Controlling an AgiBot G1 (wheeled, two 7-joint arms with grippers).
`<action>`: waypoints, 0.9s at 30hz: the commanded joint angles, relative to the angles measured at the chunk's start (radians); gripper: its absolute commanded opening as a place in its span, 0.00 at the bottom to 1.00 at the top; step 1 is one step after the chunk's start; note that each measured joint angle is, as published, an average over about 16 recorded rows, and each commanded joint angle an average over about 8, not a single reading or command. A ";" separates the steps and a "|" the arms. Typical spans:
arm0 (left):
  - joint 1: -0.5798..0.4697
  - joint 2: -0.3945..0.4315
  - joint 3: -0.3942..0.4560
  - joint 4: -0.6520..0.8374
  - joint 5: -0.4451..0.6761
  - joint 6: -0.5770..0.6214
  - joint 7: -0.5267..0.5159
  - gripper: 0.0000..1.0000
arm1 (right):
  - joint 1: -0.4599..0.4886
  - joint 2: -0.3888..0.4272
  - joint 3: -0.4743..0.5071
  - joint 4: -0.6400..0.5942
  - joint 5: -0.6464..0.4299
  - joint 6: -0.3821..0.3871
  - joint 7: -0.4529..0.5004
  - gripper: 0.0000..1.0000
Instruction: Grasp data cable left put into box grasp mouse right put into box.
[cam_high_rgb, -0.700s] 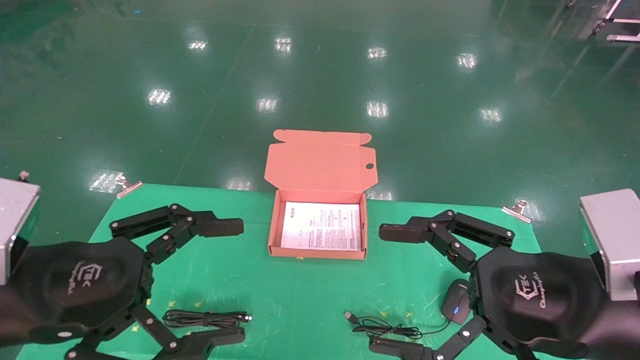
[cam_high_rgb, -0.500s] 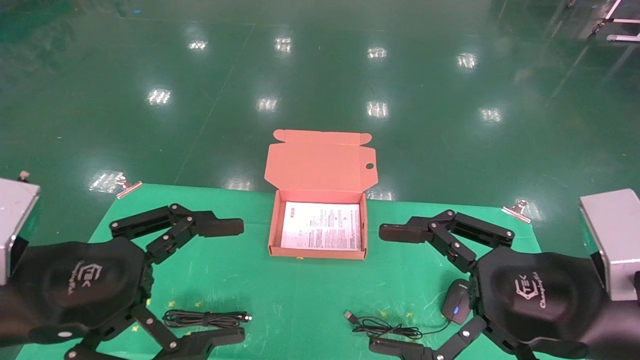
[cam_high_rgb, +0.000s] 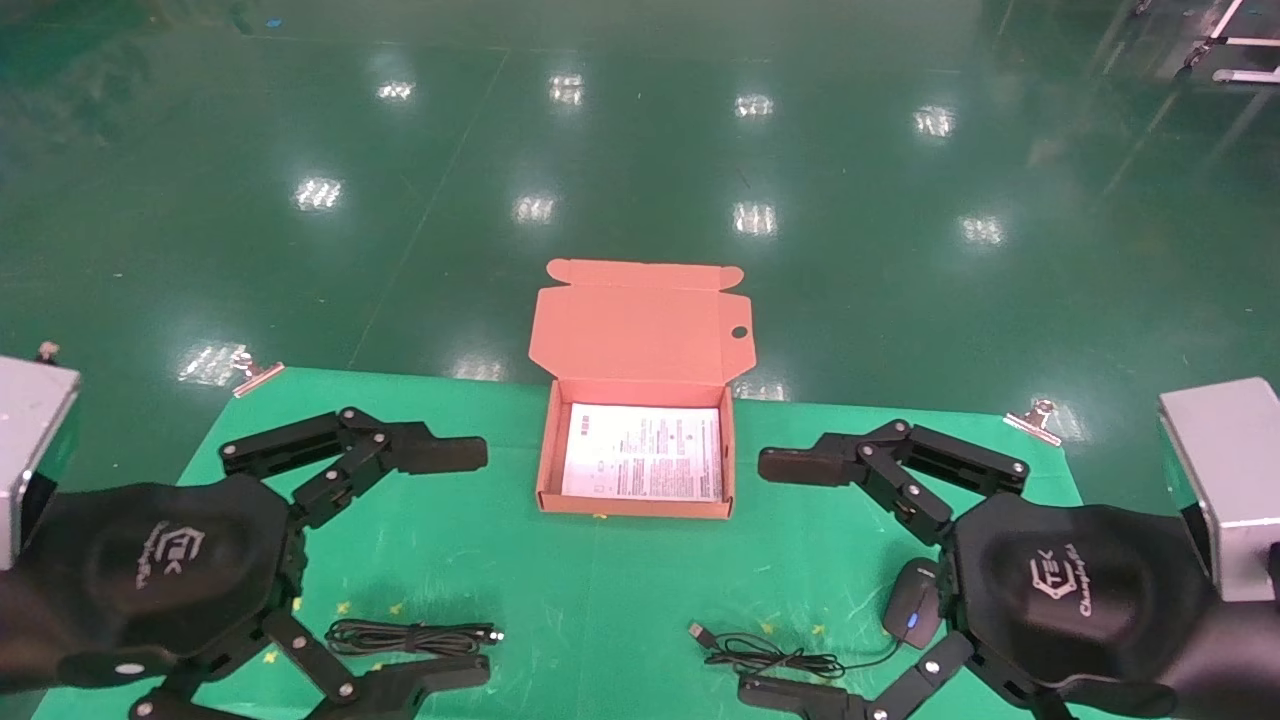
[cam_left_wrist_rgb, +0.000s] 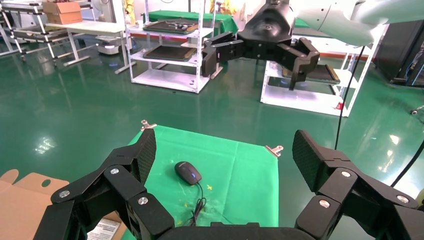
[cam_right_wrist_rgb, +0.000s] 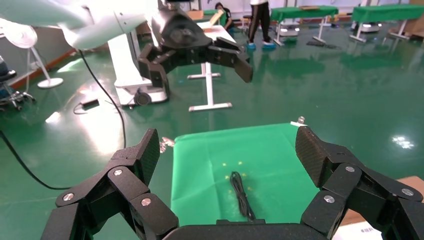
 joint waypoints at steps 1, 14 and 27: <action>-0.005 -0.001 0.000 -0.004 0.002 0.002 -0.002 1.00 | -0.001 0.000 0.001 0.001 0.003 0.001 0.001 1.00; -0.267 0.023 0.212 0.008 0.274 0.073 -0.077 1.00 | 0.156 -0.014 -0.086 0.041 -0.288 -0.041 -0.145 1.00; -0.502 0.145 0.576 0.002 0.633 0.069 -0.039 1.00 | 0.338 -0.072 -0.318 0.064 -0.695 -0.051 -0.407 1.00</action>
